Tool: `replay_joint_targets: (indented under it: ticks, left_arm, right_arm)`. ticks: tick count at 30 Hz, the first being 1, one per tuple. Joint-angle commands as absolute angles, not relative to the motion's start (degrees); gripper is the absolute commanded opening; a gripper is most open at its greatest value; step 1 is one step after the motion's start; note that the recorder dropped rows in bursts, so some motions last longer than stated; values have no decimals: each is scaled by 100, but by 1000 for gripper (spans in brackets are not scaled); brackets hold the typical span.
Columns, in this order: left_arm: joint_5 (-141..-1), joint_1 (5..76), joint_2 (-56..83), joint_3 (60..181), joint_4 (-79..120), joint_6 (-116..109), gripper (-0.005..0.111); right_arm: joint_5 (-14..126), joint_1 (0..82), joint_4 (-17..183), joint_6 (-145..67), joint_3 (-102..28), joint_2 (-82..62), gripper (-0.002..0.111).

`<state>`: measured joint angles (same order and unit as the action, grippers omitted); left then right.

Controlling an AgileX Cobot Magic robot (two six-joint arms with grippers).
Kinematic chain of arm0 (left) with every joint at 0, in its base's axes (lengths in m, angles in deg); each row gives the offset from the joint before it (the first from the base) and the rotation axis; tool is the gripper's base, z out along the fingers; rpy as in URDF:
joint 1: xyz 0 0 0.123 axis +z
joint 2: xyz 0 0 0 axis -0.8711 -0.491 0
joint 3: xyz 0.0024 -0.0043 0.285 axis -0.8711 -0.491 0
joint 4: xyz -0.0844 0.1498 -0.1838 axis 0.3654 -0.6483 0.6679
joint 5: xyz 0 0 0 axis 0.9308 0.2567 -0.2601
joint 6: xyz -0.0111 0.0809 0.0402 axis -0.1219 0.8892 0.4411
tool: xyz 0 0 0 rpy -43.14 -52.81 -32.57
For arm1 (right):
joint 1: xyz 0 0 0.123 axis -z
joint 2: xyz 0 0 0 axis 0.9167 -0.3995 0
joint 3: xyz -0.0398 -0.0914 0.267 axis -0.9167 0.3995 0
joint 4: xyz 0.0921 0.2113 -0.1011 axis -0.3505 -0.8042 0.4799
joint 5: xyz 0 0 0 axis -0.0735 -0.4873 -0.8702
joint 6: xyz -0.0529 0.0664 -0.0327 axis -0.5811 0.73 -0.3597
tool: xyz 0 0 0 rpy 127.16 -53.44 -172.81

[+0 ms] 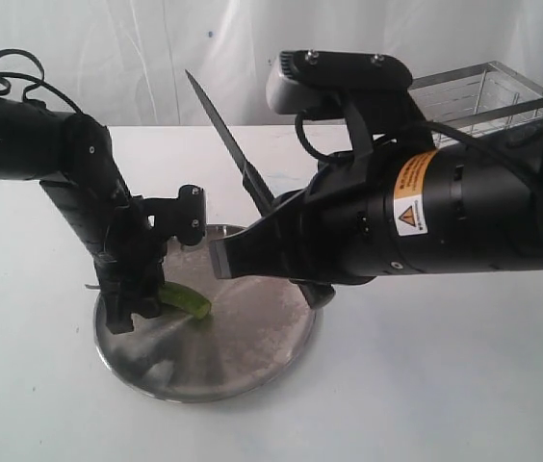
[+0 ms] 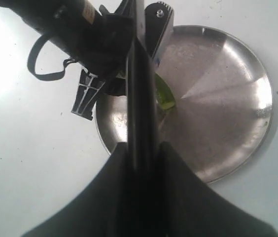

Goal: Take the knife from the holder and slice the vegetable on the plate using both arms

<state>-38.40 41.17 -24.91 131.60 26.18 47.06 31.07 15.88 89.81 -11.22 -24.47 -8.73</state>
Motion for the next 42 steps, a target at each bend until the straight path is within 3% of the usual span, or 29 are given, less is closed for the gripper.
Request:
replay_joint_targets:
  ticks: [1, 4, 6, 9, 11, 16, 17, 22, 24, 42]
  left_arm:
    - [-3542, 4085, -2743, 13277, 2589, 4657, 49]
    - [-3529, 4085, -2958, 13277, 2489, 4657, 48]
    - [-3529, 4085, -3010, 13267, 2489, 4565, 41]
    - [-3444, 4085, -2932, 13266, 2489, 4135, 10]
    - [-3324, 4085, -2780, 13266, 2489, 4005, 0]
    - [-2963, 4085, -2392, 13266, 2489, 3767, 0]
    - [-2963, 4085, -2381, 13266, 2489, 3767, 3]
    - [-3367, 4085, -2341, 13266, 2489, 3780, 60]
    - [-3509, 4085, -2341, 13266, 2489, 3654, 74]
    - [-3445, 4085, -3030, 13266, 2172, 3679, 75]
  right_arm:
    - [3244, 1622, 8978, -1127, -2440, -810, 3]
    - [3267, 1622, 8978, -1127, -2440, -810, 3]
    - [3302, 1622, 8986, -1127, -2440, -810, 3]
    - [3416, 1622, 8986, -1127, -2440, -810, 3]
    - [3433, 1622, 8986, -1127, -2440, -810, 3]
    - [3399, 1622, 8986, -1127, -2440, -810, 3]
    - [3399, 1622, 8986, -1127, -2440, -810, 3]
    - [3400, 1622, 8986, -1153, -2440, -810, 3]
    - [3400, 1622, 8986, -1191, -2440, -810, 3]
    - [3530, 1622, 8986, -1259, -2440, -810, 3]
